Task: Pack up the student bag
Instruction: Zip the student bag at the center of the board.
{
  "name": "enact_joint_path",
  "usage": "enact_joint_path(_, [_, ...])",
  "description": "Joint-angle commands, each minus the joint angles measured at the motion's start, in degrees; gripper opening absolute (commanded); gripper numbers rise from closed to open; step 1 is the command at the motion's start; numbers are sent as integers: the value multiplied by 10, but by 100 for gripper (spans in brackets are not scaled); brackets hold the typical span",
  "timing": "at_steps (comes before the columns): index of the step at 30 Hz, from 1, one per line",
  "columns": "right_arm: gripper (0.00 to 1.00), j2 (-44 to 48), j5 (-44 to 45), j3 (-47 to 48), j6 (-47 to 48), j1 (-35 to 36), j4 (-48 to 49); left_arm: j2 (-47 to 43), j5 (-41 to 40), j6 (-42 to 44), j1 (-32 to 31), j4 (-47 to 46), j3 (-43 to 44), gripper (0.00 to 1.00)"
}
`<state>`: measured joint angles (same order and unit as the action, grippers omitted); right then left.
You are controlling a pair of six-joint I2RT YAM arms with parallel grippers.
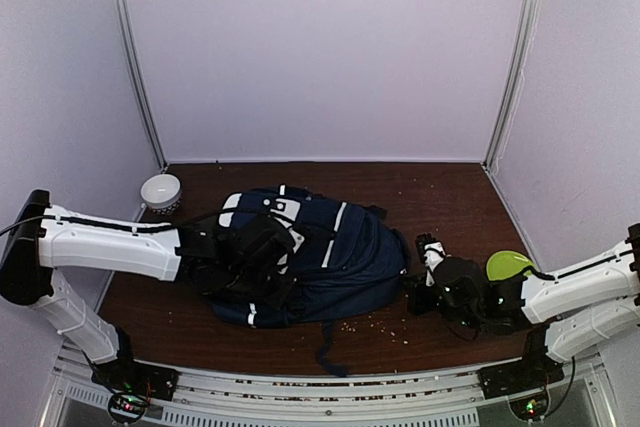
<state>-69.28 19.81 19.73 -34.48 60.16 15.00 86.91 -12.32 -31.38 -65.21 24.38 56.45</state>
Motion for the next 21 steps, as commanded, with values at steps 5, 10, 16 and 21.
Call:
enact_joint_path(5, [0, 30, 54, -27, -28, 3, -66, -63, -61, -82, 5, 200, -70, 0])
enact_joint_path(10, [0, 47, 38, -39, -31, 3, -63, -92, -92, -97, 4, 222, -96, 0])
enact_joint_path(16, [0, 47, -11, -43, -9, 19, -31, -118, -82, -97, 4, 151, -92, 45])
enact_joint_path(21, [0, 48, -13, -38, -7, 23, -32, -169, -102, -137, 4, 132, -92, 92])
